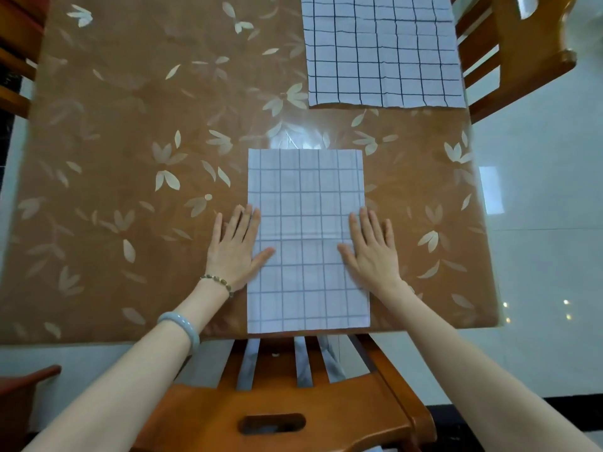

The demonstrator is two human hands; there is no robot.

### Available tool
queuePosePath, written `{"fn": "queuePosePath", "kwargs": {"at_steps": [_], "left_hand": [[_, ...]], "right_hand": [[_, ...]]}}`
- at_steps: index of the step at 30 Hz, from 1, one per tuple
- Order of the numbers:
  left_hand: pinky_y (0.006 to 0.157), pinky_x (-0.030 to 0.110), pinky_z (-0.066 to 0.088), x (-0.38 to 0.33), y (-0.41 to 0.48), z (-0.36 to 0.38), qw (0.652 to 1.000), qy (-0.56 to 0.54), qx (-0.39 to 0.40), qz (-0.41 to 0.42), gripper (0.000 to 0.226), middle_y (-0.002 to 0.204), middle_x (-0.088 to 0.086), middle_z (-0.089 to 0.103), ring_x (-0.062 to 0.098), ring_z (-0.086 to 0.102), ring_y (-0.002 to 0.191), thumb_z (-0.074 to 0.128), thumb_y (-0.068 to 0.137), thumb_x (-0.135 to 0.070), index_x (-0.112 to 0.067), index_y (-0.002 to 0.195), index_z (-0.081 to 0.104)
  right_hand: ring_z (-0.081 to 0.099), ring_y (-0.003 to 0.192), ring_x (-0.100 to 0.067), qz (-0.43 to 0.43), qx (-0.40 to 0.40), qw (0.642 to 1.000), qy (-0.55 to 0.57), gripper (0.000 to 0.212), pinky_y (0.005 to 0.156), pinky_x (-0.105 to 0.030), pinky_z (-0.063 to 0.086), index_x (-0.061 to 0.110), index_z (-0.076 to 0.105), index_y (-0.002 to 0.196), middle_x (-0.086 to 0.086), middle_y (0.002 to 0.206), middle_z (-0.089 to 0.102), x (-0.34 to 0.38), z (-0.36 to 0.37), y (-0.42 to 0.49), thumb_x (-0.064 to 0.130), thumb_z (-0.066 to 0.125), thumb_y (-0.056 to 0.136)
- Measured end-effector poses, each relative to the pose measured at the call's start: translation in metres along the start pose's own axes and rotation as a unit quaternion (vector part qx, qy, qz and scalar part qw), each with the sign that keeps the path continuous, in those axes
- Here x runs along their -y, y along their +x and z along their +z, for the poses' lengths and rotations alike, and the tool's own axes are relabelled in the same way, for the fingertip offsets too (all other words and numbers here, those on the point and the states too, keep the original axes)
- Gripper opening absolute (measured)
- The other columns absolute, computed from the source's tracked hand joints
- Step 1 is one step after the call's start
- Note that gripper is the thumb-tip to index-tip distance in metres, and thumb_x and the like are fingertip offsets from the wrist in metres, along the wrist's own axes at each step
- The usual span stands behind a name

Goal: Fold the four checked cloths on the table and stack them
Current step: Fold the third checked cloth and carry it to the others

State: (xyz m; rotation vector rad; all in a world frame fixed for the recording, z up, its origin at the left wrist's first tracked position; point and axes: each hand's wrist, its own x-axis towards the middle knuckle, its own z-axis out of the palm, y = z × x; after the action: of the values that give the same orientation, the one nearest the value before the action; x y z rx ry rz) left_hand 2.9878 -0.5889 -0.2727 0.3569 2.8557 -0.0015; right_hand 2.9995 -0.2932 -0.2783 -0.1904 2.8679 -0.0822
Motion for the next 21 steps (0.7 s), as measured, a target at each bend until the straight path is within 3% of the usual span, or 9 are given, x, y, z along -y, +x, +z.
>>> {"fn": "queuePosePath", "kwargs": {"at_steps": [3,7,10,13,19,21], "left_hand": [[0.117,0.046,-0.008,0.0,-0.018,0.0,0.999,0.001,0.005,0.042,0.086,0.158,0.006,-0.006,0.019,-0.008,0.147,0.001,0.089,-0.07,-0.011,0.151,-0.001],[0.116,0.05,0.007,-0.014,-0.044,0.005,0.985,0.012,0.023,0.172,0.089,0.158,0.012,0.014,0.021,0.0,0.146,0.008,0.09,-0.072,-0.007,0.15,0.009],[0.116,0.05,0.006,-0.015,-0.054,0.011,0.983,0.024,0.047,0.177,0.094,0.159,0.011,0.01,0.022,-0.001,0.147,0.01,0.087,-0.076,-0.008,0.151,0.004],[0.116,0.05,0.005,-0.011,-0.057,0.013,0.984,0.027,0.066,0.164,0.098,0.16,0.011,0.005,0.024,0.001,0.147,0.013,0.084,-0.079,-0.01,0.152,0.001],[0.116,0.05,0.004,-0.001,-0.058,0.01,0.984,0.004,0.069,0.162,0.093,0.16,0.01,0.005,0.022,-0.002,0.147,0.021,0.087,-0.076,-0.013,0.153,0.005],[0.116,0.047,0.001,0.003,-0.056,0.008,0.983,-0.007,0.063,0.171,0.086,0.159,0.008,0.011,0.019,-0.001,0.147,0.018,0.09,-0.072,-0.013,0.152,0.01]], "right_hand": [[-0.009,0.146,-0.021,-0.008,-0.01,1.0,0.01,0.072,0.116,-0.043,-0.014,0.01,-0.001,0.151,-0.013,0.159,-0.001,0.009,-0.008,-0.009,0.057,0.005,0.097],[0.002,0.147,-0.024,-0.144,-0.028,0.989,0.012,0.072,0.118,-0.048,0.004,0.003,0.012,0.15,-0.016,0.158,0.009,0.058,-0.005,-0.03,0.054,0.011,0.099],[0.01,0.146,-0.026,-0.193,0.001,0.981,-0.001,0.073,0.116,-0.049,0.01,0.004,0.018,0.15,-0.016,0.158,0.014,0.075,0.007,-0.042,0.055,0.017,0.098],[0.013,0.146,-0.025,-0.191,0.038,0.981,-0.011,0.074,0.115,-0.051,0.016,0.004,0.024,0.149,-0.015,0.158,0.016,0.062,0.014,-0.048,0.056,0.023,0.097],[0.0,0.147,-0.024,-0.14,0.062,0.988,-0.033,0.075,0.116,-0.048,0.004,0.009,0.007,0.152,-0.013,0.16,0.005,0.002,0.01,-0.058,0.06,0.012,0.097],[0.005,0.147,-0.027,-0.136,0.051,0.989,-0.021,0.073,0.116,-0.048,0.005,0.01,0.009,0.152,-0.014,0.159,0.008,-0.013,0.006,-0.061,0.059,0.012,0.098]]}}
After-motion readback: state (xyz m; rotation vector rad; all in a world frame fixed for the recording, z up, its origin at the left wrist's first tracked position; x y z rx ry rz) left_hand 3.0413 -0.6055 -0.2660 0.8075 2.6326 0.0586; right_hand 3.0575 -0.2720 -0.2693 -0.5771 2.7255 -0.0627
